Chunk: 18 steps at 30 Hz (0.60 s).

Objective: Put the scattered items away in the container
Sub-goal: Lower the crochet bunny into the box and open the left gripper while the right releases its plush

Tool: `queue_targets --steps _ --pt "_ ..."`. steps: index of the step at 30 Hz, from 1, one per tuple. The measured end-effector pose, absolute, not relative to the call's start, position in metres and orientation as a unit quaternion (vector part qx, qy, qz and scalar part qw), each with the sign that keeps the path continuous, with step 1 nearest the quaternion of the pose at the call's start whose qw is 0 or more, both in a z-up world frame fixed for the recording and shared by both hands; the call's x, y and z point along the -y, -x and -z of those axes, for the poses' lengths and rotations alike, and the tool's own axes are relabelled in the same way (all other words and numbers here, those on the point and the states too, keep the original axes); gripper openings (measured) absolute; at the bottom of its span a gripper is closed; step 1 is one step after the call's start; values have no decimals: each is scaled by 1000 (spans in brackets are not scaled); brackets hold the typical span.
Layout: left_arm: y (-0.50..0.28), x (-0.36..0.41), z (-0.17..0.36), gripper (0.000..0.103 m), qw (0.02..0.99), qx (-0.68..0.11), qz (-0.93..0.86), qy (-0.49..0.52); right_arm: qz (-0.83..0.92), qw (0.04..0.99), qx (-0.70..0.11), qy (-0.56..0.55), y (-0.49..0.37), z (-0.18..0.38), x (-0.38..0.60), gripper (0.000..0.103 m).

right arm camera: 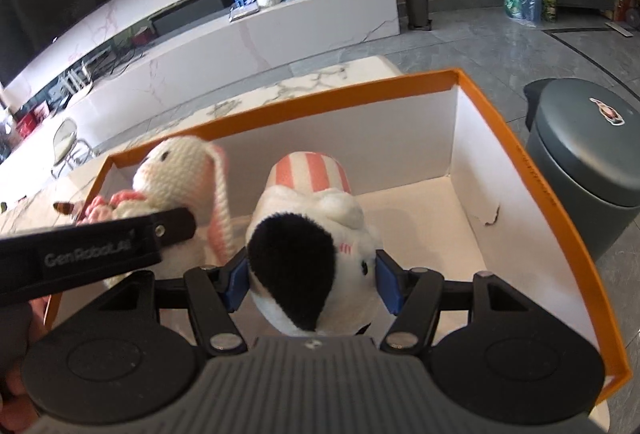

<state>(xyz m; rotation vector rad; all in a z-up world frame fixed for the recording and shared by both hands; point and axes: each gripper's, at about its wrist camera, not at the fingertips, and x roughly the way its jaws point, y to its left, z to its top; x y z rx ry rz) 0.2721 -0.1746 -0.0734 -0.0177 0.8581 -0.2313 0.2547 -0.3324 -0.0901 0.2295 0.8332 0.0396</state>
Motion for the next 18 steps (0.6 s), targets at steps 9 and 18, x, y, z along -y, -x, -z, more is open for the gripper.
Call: queue_targets --steps 9,18 --pt "-271 178 75 79 903 -415 108 -14 -44 911 -408 -51 -259 83 317 65" --pt "-267 170 67 89 899 -422 117 11 -49 906 -419 -22 -265 79 309 65"
